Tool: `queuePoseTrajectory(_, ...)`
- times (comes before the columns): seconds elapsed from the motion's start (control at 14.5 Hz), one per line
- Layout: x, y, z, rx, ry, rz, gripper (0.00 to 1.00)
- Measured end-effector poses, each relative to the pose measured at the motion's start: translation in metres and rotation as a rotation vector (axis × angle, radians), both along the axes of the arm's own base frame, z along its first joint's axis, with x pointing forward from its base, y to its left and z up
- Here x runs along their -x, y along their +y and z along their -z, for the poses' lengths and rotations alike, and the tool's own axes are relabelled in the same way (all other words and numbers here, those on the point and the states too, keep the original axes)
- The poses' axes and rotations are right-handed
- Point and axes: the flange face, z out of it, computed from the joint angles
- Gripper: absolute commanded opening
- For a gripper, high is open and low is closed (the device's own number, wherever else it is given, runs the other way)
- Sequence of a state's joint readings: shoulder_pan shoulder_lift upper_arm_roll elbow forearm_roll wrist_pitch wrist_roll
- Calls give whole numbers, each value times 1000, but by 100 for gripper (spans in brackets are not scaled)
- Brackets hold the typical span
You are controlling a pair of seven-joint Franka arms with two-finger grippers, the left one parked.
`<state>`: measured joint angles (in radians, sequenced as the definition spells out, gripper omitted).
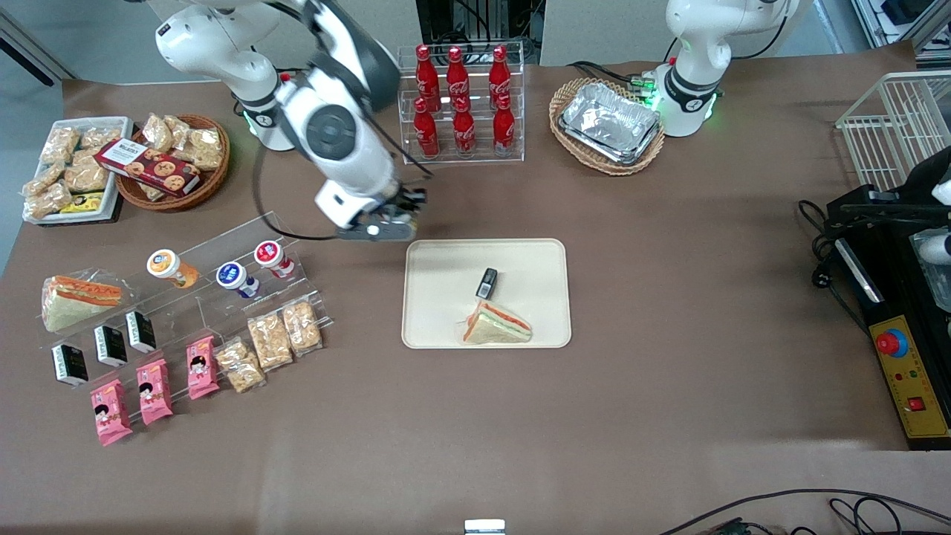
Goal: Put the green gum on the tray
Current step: 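Lift the green gum bottle and carry it over the cream tray, then lower the green gum bottle onto the tray and open the right gripper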
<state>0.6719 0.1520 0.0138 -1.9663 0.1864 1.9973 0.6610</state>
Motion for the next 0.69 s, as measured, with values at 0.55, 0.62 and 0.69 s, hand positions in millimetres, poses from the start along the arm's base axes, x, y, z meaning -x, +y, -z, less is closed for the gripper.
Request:
queuePoseTrajectory(0.55, 1, 43, 114, 8, -32, 22, 29)
queuePoseTrajectory(0.62, -1, 43, 123, 10, -34, 26, 29)
queuePoseTrajectory(0.69, -2, 43, 129, 12, -34, 27, 29)
